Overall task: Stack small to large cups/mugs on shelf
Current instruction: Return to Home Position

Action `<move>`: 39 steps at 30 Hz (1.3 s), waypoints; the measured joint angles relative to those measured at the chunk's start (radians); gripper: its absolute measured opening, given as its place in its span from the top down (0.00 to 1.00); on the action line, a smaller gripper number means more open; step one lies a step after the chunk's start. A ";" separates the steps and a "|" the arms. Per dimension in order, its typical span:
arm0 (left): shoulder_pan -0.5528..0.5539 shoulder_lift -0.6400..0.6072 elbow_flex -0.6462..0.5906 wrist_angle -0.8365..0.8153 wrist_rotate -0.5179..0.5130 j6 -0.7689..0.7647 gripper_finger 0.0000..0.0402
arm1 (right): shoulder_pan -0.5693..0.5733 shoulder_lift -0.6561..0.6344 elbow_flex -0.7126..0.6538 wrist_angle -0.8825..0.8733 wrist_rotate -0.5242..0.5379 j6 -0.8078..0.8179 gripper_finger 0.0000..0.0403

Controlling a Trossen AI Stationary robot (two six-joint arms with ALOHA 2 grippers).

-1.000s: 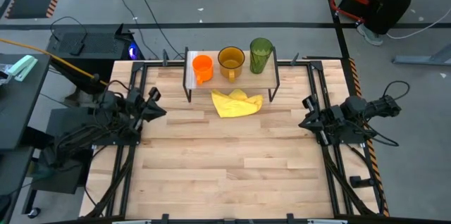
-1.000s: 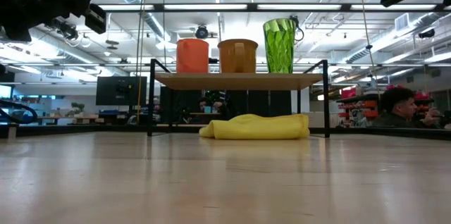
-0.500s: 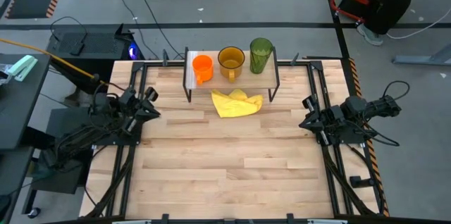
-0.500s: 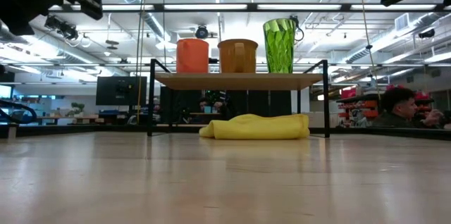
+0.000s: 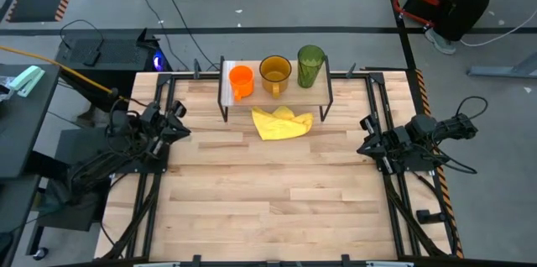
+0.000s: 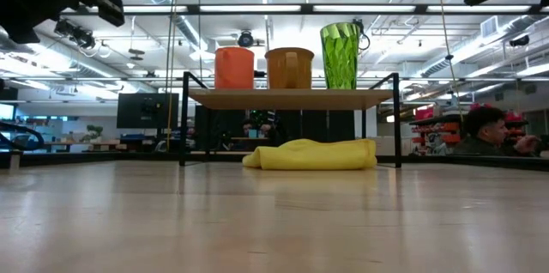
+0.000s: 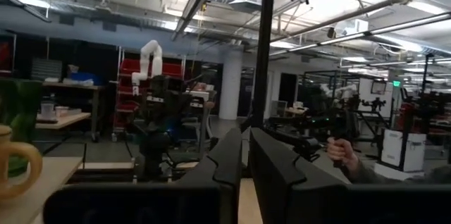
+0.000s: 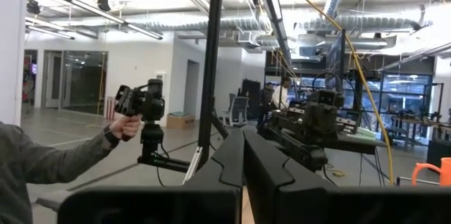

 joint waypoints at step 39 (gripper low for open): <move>0.013 -0.162 -0.002 -0.447 -0.319 0.283 0.92 | 0.000 0.000 0.001 -0.073 0.460 -0.094 0.97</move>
